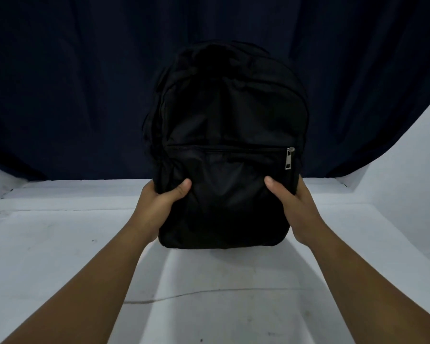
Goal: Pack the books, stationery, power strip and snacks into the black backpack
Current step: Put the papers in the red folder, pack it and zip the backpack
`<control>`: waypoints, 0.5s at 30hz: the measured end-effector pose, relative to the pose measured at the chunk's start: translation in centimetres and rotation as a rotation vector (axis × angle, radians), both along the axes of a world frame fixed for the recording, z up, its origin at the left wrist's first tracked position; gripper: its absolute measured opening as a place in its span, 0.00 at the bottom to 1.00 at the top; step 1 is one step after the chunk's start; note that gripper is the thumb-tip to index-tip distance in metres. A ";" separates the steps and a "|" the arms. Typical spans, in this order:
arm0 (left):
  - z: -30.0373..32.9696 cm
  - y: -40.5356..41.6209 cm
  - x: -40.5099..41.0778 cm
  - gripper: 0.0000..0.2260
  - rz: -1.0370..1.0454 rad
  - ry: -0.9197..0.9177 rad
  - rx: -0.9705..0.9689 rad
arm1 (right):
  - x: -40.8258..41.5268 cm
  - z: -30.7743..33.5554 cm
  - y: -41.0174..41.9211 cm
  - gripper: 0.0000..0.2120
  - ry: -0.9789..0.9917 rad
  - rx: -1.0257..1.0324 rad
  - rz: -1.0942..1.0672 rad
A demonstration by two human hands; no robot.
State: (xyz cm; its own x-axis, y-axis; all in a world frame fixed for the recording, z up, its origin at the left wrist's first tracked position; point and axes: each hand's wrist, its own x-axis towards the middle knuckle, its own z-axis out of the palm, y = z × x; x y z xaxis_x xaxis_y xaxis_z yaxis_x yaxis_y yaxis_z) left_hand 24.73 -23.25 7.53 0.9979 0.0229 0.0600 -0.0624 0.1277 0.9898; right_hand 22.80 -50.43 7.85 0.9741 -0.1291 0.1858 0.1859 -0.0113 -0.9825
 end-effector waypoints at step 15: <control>-6.0 -3.3 9.5 0.24 -0.013 0.315 -0.004 | 10.6 -8.0 -2.6 0.37 0.256 -0.139 -0.059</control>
